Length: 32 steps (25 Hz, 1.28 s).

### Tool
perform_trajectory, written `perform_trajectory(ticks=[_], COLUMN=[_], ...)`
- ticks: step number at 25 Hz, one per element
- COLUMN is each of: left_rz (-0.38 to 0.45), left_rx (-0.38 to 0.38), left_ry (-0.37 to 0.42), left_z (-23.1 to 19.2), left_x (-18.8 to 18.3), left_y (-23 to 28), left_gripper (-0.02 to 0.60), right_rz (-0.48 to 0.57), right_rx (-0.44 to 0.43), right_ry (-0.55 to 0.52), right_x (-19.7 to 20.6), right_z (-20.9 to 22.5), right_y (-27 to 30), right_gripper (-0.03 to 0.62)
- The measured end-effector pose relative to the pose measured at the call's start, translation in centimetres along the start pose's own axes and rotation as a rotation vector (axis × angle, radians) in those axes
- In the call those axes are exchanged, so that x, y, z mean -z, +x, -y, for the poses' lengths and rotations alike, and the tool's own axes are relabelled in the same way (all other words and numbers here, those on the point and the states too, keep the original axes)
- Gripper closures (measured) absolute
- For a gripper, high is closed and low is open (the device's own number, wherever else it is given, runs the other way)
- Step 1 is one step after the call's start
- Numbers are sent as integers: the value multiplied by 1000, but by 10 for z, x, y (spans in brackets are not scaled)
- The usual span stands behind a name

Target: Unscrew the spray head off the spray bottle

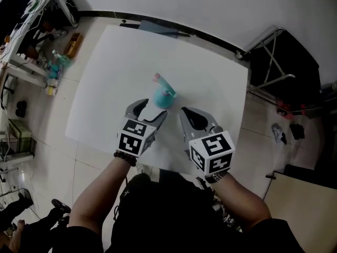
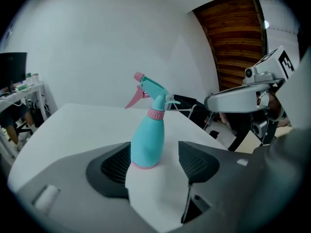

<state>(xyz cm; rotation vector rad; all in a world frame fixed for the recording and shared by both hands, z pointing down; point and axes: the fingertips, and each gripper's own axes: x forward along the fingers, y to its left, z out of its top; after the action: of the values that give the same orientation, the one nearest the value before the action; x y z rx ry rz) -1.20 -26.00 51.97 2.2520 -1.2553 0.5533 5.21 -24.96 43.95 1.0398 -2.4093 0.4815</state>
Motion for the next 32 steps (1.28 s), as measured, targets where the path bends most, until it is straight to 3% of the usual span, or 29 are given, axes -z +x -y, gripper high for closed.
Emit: perform_trajectory(ticks=[4, 12, 32], left_rz=[-13, -55, -97], left_rx=[-19, -50, -115], left_ry=[12, 43, 46], left_z=[-4, -7, -14], left_x=[3, 12, 28], left_y=[16, 45, 83], left_gripper=[182, 126, 126], right_rz=[-16, -41, -77], right_rx=[-13, -34, -73], right_ry=[4, 19, 7], right_x=[5, 14, 26], right_z=[8, 23, 43], right_y=[6, 15, 19], right_gripper=[602, 602, 602])
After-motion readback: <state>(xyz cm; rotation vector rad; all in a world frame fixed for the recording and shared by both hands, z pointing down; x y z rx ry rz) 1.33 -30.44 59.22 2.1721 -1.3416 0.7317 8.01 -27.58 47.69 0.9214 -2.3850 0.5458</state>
